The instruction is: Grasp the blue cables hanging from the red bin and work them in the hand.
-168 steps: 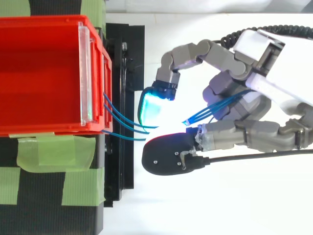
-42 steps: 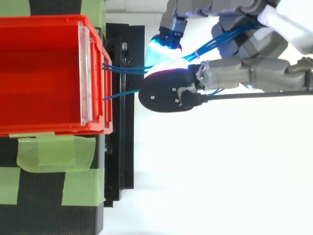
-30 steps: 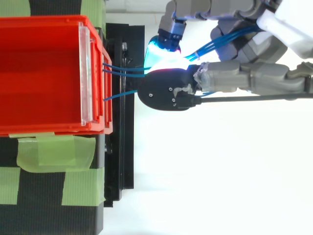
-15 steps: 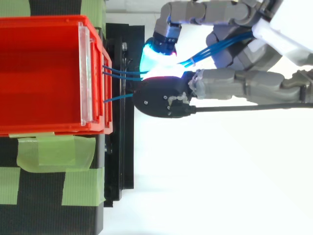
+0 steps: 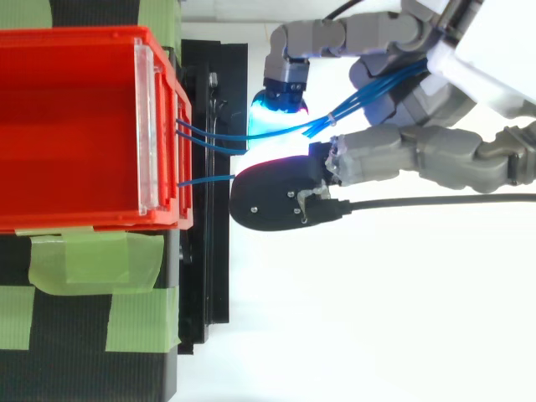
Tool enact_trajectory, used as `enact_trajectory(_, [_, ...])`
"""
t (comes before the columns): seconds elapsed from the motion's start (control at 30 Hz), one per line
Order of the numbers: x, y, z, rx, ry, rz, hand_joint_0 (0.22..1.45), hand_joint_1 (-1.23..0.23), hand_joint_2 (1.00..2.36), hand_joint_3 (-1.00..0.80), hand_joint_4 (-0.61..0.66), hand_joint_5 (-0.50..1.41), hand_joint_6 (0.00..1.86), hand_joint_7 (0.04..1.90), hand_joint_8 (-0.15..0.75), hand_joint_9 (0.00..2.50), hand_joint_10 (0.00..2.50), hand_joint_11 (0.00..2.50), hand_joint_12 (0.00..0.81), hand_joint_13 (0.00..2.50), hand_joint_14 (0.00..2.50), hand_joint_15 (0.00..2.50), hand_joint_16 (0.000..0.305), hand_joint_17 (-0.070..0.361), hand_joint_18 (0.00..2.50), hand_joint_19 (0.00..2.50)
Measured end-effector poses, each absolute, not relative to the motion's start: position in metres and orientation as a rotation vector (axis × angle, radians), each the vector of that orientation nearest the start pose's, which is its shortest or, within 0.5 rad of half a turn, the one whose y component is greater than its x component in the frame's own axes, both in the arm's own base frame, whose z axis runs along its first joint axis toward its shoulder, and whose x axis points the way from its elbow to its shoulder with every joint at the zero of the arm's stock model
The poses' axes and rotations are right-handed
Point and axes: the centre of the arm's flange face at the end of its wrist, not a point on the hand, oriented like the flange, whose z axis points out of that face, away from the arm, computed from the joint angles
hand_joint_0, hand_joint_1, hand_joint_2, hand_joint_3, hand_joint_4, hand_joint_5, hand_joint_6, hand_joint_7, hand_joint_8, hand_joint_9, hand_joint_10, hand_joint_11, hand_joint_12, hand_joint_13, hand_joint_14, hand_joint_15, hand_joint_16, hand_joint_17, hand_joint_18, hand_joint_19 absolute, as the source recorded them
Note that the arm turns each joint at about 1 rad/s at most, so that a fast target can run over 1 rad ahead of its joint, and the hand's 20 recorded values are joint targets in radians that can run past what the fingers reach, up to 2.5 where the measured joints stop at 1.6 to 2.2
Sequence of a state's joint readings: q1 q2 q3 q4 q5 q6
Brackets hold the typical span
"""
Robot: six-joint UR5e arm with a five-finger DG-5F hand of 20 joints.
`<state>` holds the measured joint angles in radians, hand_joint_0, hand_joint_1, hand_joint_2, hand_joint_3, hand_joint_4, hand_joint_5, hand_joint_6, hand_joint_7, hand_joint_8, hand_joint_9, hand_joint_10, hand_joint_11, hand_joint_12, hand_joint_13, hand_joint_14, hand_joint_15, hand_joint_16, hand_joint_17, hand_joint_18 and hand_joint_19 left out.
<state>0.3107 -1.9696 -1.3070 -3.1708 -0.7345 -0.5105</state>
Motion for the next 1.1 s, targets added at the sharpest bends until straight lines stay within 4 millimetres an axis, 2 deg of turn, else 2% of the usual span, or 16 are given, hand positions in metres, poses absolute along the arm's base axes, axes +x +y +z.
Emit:
enact_trajectory(0.27, [0.6379,-0.0126,0.3921,1.132,1.254,0.305,0.87,-0.68,1.03,-0.04,0.28,0.58,0.02,1.26,0.519,1.74,2.5,2.5,0.771,2.09,2.5,2.01,0.244,0.183,2.5,0.76])
enact_trajectory(0.37, [0.638,-0.0132,0.3922,1.13,1.255,0.303,0.92,-0.66,1.01,0.16,0.3,0.59,0.02,1.21,0.519,1.74,2.5,2.5,0.771,2.09,2.5,2.01,0.244,0.183,2.5,0.76])
enact_trajectory(0.47, [0.6387,-0.0147,0.3923,1.125,1.255,0.304,0.97,-0.64,1.0,0.29,0.3,0.58,0.02,1.2,0.519,1.74,2.5,2.5,0.771,2.09,2.5,2.01,0.244,0.183,2.5,0.76])
enact_trajectory(0.53, [0.6401,-0.0155,0.3926,1.114,1.259,0.307,0.93,-0.58,1.2,0.28,0.31,0.59,0.02,1.19,0.519,1.74,2.5,2.5,0.771,2.09,2.5,2.01,0.244,0.183,2.5,0.76])
enact_trajectory(0.57, [0.6411,-0.0157,0.3929,1.104,1.263,0.308,0.87,-0.53,1.43,0.22,0.32,0.59,0.02,1.19,0.519,1.74,2.5,2.5,0.771,2.09,2.5,2.01,0.244,0.183,2.5,0.76])
enact_trajectory(0.6, [0.6419,-0.0157,0.3931,1.095,1.267,0.309,0.87,-0.5,1.5,0.25,0.32,0.58,0.02,1.19,0.519,1.74,2.5,2.5,0.771,2.09,2.5,2.01,0.244,0.183,2.5,0.76])
enact_trajectory(0.67, [0.6438,-0.0159,0.3937,1.072,1.277,0.308,0.84,-0.41,1.73,0.26,0.32,0.58,0.02,1.19,0.519,1.74,2.5,2.5,0.771,2.09,2.5,2.01,0.244,0.183,2.5,0.76])
enact_trajectory(0.83, [0.6467,-0.0165,0.3944,1.033,1.297,0.304,0.83,-0.4,1.87,0.27,0.31,0.57,0.02,1.22,0.519,1.74,2.5,2.5,0.771,2.09,2.5,2.01,0.244,0.183,2.5,0.76])
enact_trajectory(0.87, [0.647,-0.0165,0.3945,1.028,1.299,0.304,0.83,-0.43,1.84,0.26,0.31,0.57,0.02,1.23,0.519,1.74,2.5,2.5,0.771,2.09,2.5,2.01,0.244,0.183,2.5,0.76])
enact_trajectory(0.97, [0.6475,-0.0172,0.3946,1.02,1.305,0.305,0.91,-0.57,1.43,0.36,0.32,0.57,0.02,1.25,0.519,1.74,2.5,2.5,0.771,2.09,2.5,2.01,0.244,0.183,2.5,0.76])
enact_trajectory(1.0, [0.6476,-0.0177,0.3947,1.019,1.306,0.305,0.91,-0.58,1.44,0.35,0.32,0.58,0.02,1.26,0.519,1.74,2.5,2.5,0.771,2.09,2.5,2.01,0.244,0.183,2.5,0.76])
enact_trajectory(1.07, [0.6476,-0.0179,0.3947,1.017,1.308,0.305,0.96,-0.61,1.32,0.44,0.3,0.57,0.02,1.28,0.519,1.74,2.5,2.5,0.771,2.09,2.5,2.01,0.244,0.183,2.5,0.76])
enact_trajectory(1.1, [0.6476,-0.0179,0.3946,1.016,1.309,0.305,0.97,-0.61,1.32,0.44,0.3,0.57,0.02,1.29,0.519,1.74,2.5,2.5,0.771,2.09,2.5,2.01,0.244,0.183,2.5,0.76])
